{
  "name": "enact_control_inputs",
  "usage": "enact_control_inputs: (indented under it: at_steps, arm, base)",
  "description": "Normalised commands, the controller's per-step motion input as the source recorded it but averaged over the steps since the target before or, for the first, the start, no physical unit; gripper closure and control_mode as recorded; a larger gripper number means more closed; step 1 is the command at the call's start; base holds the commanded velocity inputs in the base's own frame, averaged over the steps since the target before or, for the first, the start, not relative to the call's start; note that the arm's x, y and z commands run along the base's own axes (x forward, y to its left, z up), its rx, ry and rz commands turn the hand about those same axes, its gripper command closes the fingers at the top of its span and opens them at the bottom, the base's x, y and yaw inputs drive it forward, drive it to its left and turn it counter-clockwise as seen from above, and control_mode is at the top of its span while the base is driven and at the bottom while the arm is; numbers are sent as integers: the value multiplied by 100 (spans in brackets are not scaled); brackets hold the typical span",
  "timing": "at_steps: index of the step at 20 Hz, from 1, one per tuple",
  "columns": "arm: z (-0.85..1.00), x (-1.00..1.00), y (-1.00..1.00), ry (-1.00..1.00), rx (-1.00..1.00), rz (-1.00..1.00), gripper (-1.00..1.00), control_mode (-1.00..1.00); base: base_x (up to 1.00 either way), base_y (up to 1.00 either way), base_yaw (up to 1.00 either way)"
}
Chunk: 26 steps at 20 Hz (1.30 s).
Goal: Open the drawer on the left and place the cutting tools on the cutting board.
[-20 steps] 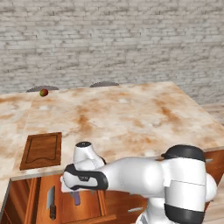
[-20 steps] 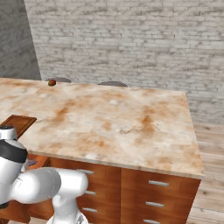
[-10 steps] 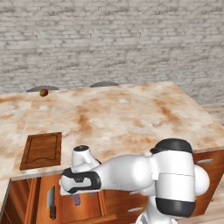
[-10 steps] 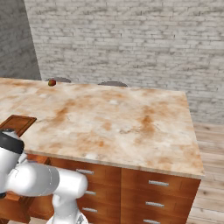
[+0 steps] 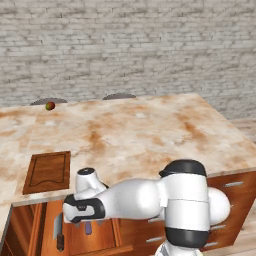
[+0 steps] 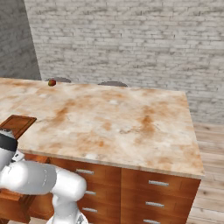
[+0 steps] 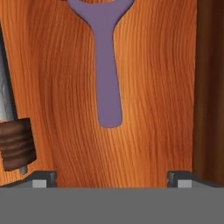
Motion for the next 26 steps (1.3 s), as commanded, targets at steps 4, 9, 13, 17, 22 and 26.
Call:
enact_control_inputs:
  at_steps: [4, 9, 13, 17, 22, 26]
  arm:
    - [-12, 33, 5, 0, -6, -6, -100, -100]
    - [-18, 30, 0, 0, -1, -6, -100, -100]
    - [-24, 18, 1, 0, 0, -5, -100, -100]
    - [-34, 8, 0, 0, 0, -4, -100, -100]
    - [-29, 0, 0, 2, 0, 0, -100, -100]
    - [-21, 0, 0, 2, 0, 0, -100, -100]
  base:
    - [0, 0, 0]
    - [0, 0, 0]
    - [0, 0, 0]
    - [0, 0, 0]
    - [0, 0, 0]
    - [0, 0, 0]
